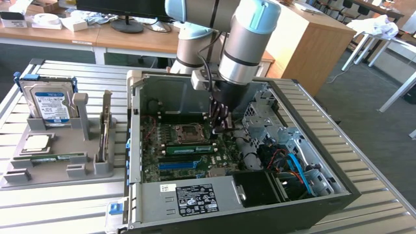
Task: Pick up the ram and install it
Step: 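Press down the ram until it locks into place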
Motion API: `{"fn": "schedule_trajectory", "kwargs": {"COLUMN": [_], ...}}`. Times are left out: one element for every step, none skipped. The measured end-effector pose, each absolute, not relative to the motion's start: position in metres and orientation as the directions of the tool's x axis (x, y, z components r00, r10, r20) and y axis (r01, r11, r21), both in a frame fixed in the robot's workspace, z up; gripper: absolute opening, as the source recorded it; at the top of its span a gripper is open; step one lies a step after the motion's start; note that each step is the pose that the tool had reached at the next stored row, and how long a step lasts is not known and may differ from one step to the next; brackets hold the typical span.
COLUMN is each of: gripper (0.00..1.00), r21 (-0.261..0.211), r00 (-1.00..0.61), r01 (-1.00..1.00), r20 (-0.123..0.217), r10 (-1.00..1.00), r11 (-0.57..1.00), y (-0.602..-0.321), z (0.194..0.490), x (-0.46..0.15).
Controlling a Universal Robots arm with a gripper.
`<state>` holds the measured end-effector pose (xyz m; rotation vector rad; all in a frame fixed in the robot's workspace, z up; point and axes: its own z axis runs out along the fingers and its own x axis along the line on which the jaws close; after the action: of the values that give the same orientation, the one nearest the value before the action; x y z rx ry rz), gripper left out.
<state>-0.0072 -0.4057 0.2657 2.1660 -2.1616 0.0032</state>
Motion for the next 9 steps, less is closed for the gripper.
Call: {"fn": "schedule_trajectory", "kwargs": {"gripper": [0.1, 0.1, 0.1, 0.1, 0.1, 0.1, 0.1, 0.1, 0.1], "r21": [0.056, 0.056, 0.056, 0.056, 0.056, 0.056, 0.056, 0.056, 0.056], "r00": [0.004, 0.004, 0.004, 0.004, 0.004, 0.004, 0.004, 0.004, 0.004], "r01": [-0.998, -0.998, -0.998, -0.998, -0.998, -0.998, -0.998, -0.998, -0.998], "r20": [0.059, 0.059, 0.059, 0.059, 0.059, 0.059, 0.059, 0.059, 0.059], "r10": [-0.998, -0.998, -0.998, -0.998, -0.998, -0.998, -0.998, -0.998, -0.998], "r11": [0.0, 0.0, -0.001, 0.0, 0.0, 0.0, 0.0, 0.0, 0.0], "y": [-0.405, -0.405, -0.405, -0.405, -0.405, -0.405, -0.405, -0.4049, -0.4049], "z": [0.2657, 0.2657, 0.2656, 0.2656, 0.2656, 0.2657, 0.2656, 0.2652, 0.2647], "x": [-0.0071, -0.0071, -0.0071, -0.0071, -0.0071, -0.0071, -0.0072, -0.0071, -0.0071]}}
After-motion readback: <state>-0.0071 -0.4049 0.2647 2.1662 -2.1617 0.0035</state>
